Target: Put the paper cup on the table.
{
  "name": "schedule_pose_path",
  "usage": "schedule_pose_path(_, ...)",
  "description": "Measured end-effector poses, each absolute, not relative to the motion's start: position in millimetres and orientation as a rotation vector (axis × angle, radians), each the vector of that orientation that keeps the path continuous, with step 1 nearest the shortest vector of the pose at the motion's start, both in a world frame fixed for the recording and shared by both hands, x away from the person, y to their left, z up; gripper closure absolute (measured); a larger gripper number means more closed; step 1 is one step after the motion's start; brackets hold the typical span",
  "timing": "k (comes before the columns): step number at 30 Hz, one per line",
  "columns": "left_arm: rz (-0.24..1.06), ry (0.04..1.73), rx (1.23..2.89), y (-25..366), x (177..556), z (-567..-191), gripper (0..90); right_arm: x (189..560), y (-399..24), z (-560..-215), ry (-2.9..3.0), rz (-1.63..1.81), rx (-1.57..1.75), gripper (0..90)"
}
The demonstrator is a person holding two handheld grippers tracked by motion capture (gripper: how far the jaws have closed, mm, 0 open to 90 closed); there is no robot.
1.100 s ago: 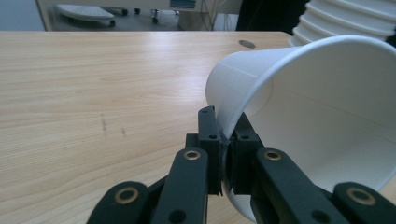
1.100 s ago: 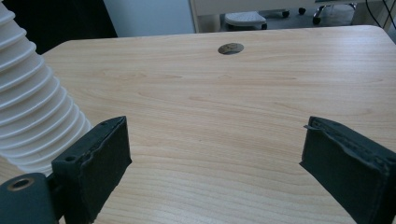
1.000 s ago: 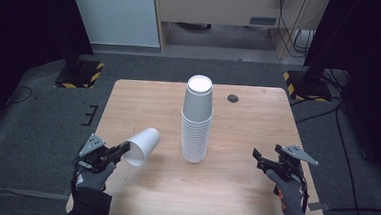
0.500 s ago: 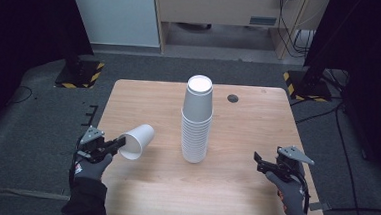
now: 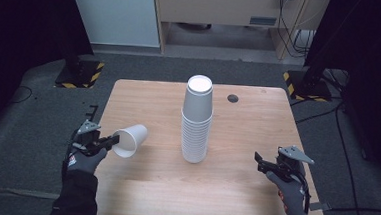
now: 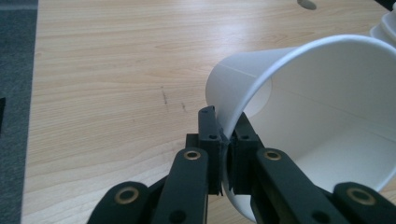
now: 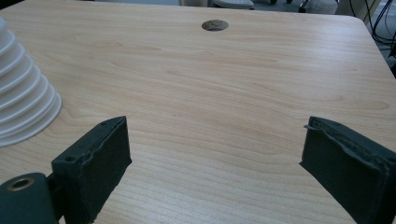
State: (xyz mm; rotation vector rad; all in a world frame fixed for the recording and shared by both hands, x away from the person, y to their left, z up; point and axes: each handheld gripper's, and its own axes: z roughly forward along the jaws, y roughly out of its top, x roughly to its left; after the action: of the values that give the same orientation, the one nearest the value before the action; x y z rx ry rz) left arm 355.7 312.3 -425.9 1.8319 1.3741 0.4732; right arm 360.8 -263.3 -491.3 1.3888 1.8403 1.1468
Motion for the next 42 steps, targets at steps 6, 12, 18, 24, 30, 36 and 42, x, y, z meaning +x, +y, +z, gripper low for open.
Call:
schedule_pose_path(6, 0.46, 1.43, 1.883, 320.4, 359.0, -420.0, 85.5, 361.4, -261.8, -491.6, 1.844, 1.148, 1.393, 7.9)
schedule_pose_path(12, 0.437, 1.491, 1.954, 324.0, 365.8, -411.9, 85.6, 361.0, -262.8, -491.2, 1.845, 1.151, 1.393, 7.8)
schedule_pose_path(18, 0.404, 1.541, 2.041, 320.8, 372.9, -405.2, 85.5, 361.0, -264.0, -490.7, 1.837, 1.157, 1.398, 7.8)
schedule_pose_path(24, 0.375, 1.59, 2.115, 318.8, 381.0, -405.4, 85.5, 360.4, -264.8, -490.9, 1.837, 1.155, 1.399, 7.8)
schedule_pose_path(30, 0.319, 1.639, 2.199, 320.3, 384.8, -406.6, 85.5, 360.3, -263.7, -491.5, 1.845, 1.151, 1.397, 7.8)
schedule_pose_path(36, 0.24, 1.691, 2.241, 324.3, 387.5, -408.8, 85.5, 360.2, -263.7, -491.5, 1.845, 1.154, 1.4, 7.8)
schedule_pose_path(42, 0.176, 1.763, 2.265, 329.1, 388.8, -409.9, 85.4, 360.3, -263.6, -491.7, 1.851, 1.151, 1.395, 7.8)
